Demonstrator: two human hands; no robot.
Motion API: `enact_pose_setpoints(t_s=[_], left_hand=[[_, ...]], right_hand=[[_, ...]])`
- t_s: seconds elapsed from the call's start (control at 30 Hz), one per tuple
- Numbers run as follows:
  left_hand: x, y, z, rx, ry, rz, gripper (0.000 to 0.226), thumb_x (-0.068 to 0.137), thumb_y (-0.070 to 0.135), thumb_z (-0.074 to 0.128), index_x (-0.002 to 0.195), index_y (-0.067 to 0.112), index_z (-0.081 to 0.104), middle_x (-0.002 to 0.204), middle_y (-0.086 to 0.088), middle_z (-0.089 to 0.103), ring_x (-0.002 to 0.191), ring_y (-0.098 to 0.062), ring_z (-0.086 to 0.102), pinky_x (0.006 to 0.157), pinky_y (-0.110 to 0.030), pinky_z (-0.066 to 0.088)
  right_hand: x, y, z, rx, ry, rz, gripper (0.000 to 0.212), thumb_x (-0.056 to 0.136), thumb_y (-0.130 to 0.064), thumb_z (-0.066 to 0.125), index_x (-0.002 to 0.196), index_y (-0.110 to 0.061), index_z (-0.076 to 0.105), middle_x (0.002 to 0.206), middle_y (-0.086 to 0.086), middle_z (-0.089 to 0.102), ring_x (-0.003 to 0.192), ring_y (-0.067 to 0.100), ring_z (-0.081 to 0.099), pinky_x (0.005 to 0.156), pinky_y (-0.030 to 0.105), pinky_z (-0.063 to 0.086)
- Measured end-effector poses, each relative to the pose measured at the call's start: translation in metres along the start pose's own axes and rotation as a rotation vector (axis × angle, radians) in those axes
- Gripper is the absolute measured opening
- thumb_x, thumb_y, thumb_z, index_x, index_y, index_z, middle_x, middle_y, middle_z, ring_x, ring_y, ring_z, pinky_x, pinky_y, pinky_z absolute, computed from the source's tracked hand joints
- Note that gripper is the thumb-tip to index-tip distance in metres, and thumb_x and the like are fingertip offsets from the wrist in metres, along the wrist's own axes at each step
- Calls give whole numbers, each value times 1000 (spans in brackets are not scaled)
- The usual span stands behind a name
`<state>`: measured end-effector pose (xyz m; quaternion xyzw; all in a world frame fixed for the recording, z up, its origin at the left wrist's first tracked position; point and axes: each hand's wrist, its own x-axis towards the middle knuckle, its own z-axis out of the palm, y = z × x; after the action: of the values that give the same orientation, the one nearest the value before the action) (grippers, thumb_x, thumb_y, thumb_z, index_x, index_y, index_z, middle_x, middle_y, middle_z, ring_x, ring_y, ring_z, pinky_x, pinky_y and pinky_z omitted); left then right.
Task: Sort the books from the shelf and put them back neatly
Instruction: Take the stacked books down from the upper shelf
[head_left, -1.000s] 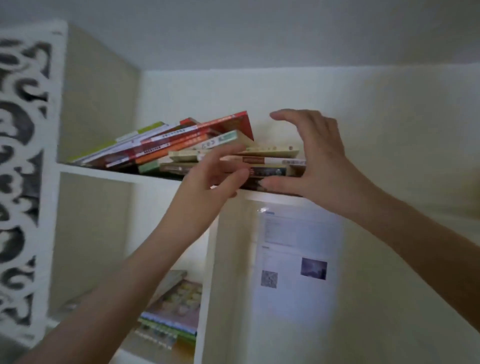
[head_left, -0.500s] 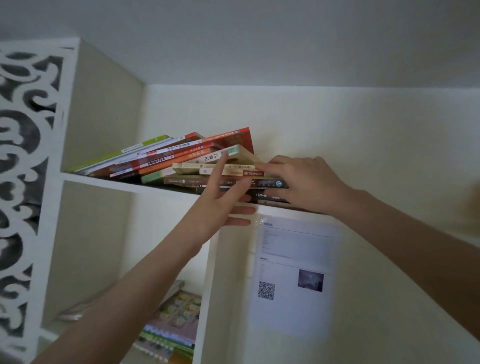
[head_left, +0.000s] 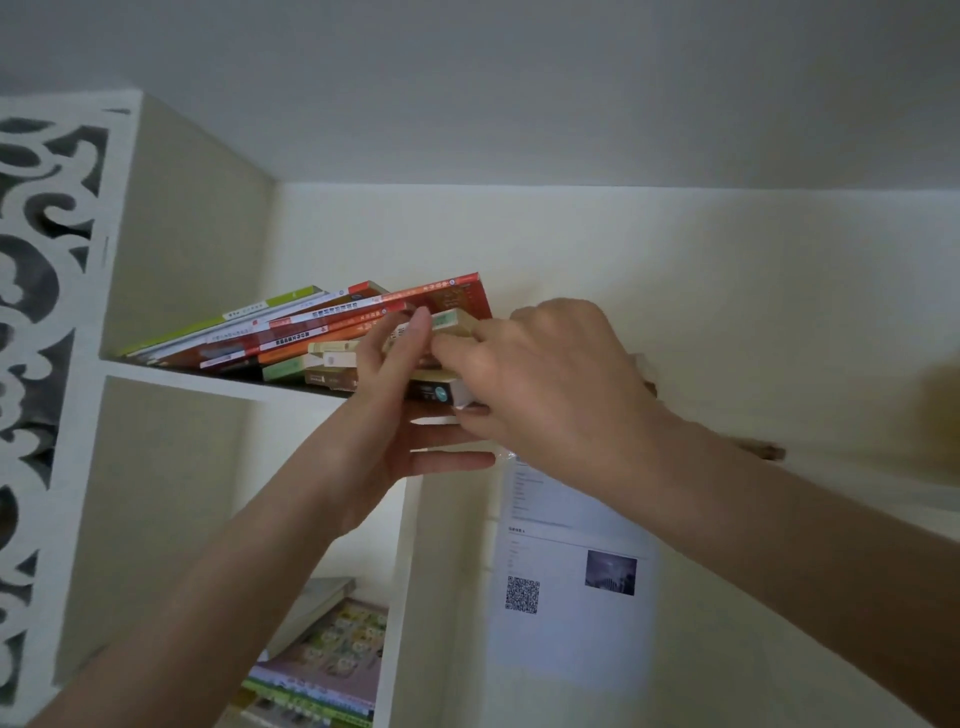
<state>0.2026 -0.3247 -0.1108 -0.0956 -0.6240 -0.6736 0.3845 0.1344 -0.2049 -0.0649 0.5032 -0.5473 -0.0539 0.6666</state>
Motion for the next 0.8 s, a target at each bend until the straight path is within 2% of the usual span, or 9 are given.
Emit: enact_pose_setpoints(t_s=[0.13, 0.2, 0.3, 0.37, 0.4, 0.5, 0.57, 0.67, 0.8], left_hand=[[-2, 1, -10, -18, -15, 2, 48, 92, 54, 39, 126, 23, 53, 75, 0, 71, 67, -21, 71, 57, -33, 57], [-3, 1, -14, -22, -17, -6, 43, 91, 45, 45, 128, 24, 51, 66, 7, 67, 58, -13, 68, 51, -30, 56], [-1, 7, -14, -1, -39, -49, 59, 81, 41, 63, 135, 27, 45, 99, 0, 73, 77, -19, 73, 53, -31, 56], [0, 10, -13, 11, -42, -87, 63, 78, 39, 67, 135, 27, 43, 107, -11, 72, 85, -33, 72, 55, -33, 58], [0, 12, -12, 9, -35, -102, 66, 76, 39, 66, 136, 25, 43, 107, -13, 72, 86, -36, 71, 55, -33, 58], [0, 17, -10, -8, -7, -122, 72, 72, 40, 66, 137, 20, 43, 112, -14, 70, 89, -40, 70, 57, -36, 58], [-2, 18, -7, -14, 17, -133, 75, 70, 38, 69, 138, 19, 43, 113, -14, 69, 89, -41, 70, 56, -36, 58], [-5, 19, -1, -34, 79, -126, 77, 66, 35, 71, 137, 15, 45, 111, -14, 70, 82, -33, 72, 54, -35, 58], [-11, 20, -8, -133, 119, -94, 78, 63, 32, 84, 131, 17, 51, 110, -9, 70, 77, -18, 73, 52, -30, 57]], right_hand=[[11, -18, -5, -37, 47, 147, 37, 55, -32, 59, 90, -28, 69, 47, -11, 55, 40, 12, 47, 48, 23, 21], [10, -26, -11, -70, 0, 171, 48, 65, -38, 59, 110, -25, 64, 59, -10, 63, 47, 13, 52, 51, 24, 26], [13, 1, -34, 491, -275, 273, 65, 78, -64, 58, 134, -33, 47, 98, -9, 70, 86, 12, 63, 71, 26, 38], [14, 49, -37, 1049, -453, 448, 57, 84, -70, 45, 129, -36, 53, 109, -12, 69, 98, 6, 62, 90, 27, 44], [12, 73, -34, 1162, -533, 535, 57, 87, -70, 35, 127, -35, 56, 114, -11, 68, 102, 7, 62, 95, 31, 45], [-4, 102, -3, 1051, -815, 633, 66, 88, -70, 25, 135, -32, 51, 139, -5, 53, 124, 22, 51, 106, 46, 39], [-18, 99, 19, 1066, -965, 675, 65, 86, -70, 33, 125, -26, 61, 130, 0, 61, 116, 25, 58, 103, 44, 43], [-26, 91, 32, 1226, -856, 788, 40, 84, -62, 52, 96, -29, 72, 102, -4, 73, 95, 18, 67, 87, 30, 49], [-23, 87, 19, 1223, -688, 827, 21, 80, -50, 67, 94, -35, 71, 106, -10, 70, 97, 7, 63, 87, 19, 46]])
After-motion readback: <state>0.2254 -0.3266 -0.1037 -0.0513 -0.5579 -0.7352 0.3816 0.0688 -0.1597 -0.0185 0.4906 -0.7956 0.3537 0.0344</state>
